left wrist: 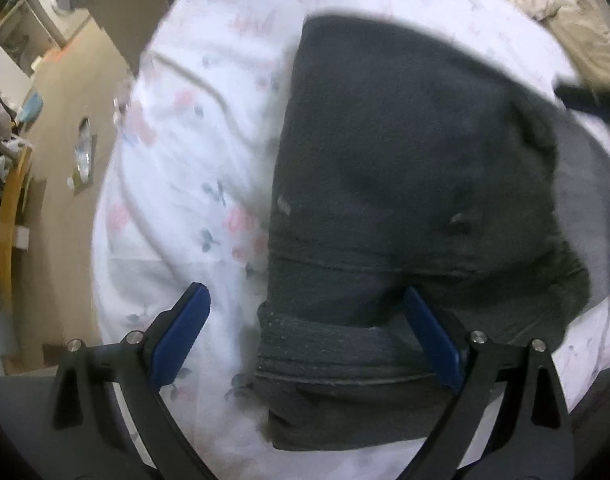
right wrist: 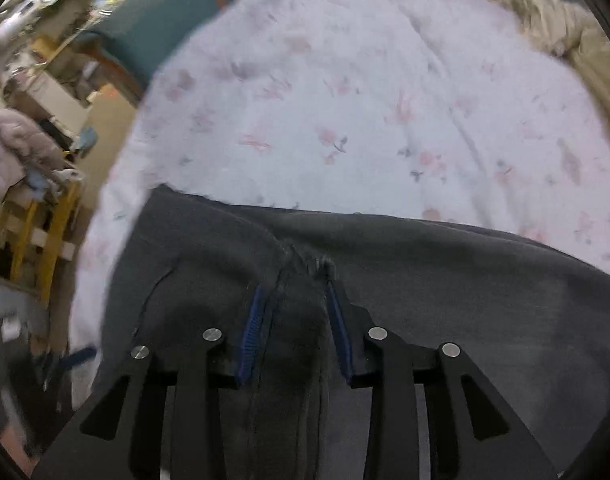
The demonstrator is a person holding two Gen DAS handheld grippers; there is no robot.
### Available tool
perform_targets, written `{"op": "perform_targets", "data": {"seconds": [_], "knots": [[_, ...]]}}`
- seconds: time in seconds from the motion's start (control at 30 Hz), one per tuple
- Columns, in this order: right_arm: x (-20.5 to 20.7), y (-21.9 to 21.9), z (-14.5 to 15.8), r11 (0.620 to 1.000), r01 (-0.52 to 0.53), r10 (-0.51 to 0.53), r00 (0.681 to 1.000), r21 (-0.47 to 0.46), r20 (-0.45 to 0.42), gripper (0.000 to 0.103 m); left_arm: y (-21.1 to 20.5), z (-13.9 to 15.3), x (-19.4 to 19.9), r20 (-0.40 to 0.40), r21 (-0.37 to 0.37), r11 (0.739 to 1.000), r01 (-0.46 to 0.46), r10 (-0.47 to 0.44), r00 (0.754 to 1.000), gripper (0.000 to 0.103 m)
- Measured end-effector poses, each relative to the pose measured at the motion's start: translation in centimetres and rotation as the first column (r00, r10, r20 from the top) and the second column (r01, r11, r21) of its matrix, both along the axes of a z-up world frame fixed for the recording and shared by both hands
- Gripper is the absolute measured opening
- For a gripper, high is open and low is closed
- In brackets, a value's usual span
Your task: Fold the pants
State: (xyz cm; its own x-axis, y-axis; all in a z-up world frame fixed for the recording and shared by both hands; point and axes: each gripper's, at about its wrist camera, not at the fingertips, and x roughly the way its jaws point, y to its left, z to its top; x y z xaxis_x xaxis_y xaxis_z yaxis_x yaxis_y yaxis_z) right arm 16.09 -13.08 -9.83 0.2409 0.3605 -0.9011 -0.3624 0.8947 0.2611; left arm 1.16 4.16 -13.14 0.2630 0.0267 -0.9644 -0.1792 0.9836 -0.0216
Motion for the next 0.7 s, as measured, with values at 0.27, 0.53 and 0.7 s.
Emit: {"op": "perform_targets", "data": {"seconds": [0.27,0.53,0.7], "knots": [[-8.5,-0.6,-5.7,0.998,-0.003,-0.009,0.984,-0.066,-0.179,0.034,-2.2,2.7,-0.4,0.123,-0.011,1.0,0.023,-0.021,0.992,0.095],[-10.2,-3.7,-3.6,0.984,0.164,-0.155,0.982,0.076,-0.11,0.063,-3.8,5.0,0.3,0.198,-0.052,0.998,0.032,-0.021,0.98,0.095],[-16.5,-13.2,-5.2,0.685,0.607,-0.498,0.793,0.403,-0.351,0.092,-5.5,5.6,0.6,0.246,-0.054,0.996,0.07,-0.055,0.968,0.096]]}}
